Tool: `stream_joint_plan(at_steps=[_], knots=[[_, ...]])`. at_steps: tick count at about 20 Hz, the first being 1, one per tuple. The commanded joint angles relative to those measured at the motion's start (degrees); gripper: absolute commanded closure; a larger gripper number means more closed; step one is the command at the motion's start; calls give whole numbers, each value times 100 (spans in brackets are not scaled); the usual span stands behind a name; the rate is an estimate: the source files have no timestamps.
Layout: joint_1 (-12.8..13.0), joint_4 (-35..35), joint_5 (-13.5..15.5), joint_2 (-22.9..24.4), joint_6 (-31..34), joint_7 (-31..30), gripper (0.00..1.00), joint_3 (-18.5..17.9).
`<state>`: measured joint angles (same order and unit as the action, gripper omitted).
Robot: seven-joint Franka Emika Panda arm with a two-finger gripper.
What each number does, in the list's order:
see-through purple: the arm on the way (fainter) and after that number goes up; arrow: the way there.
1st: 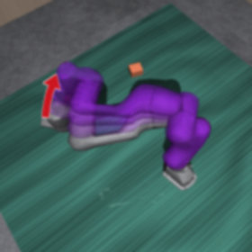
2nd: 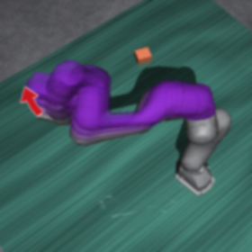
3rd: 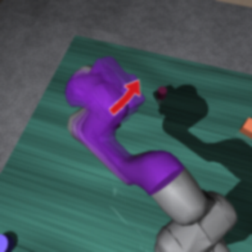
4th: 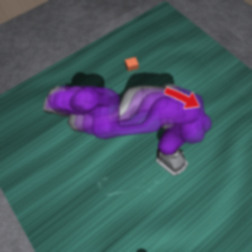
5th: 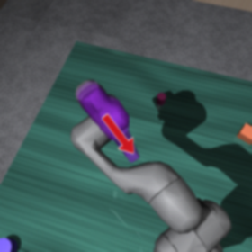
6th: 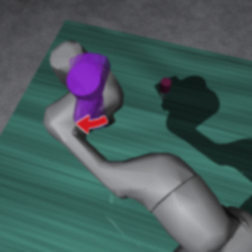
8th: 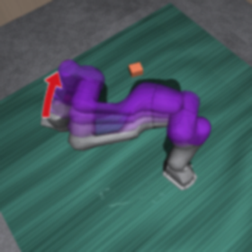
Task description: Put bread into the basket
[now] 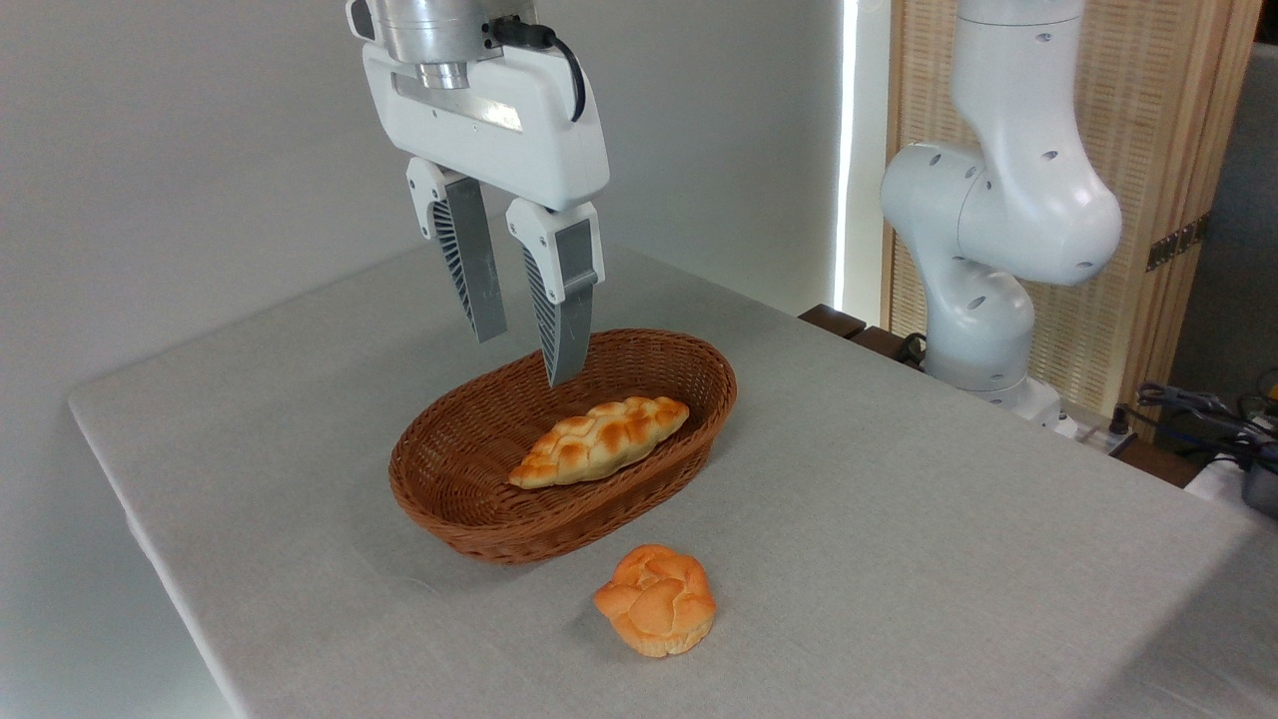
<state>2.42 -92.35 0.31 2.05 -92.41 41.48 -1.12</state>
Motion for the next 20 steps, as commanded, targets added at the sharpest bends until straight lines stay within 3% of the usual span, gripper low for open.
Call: stream_joint_plan(at_steps=[1,16,20], knots=[[13,129,101,-56,179,18,0,-46],[4,129,75,-117,179,18,0,-46],[13,-247,31,-214,-39,53,0,-46]])
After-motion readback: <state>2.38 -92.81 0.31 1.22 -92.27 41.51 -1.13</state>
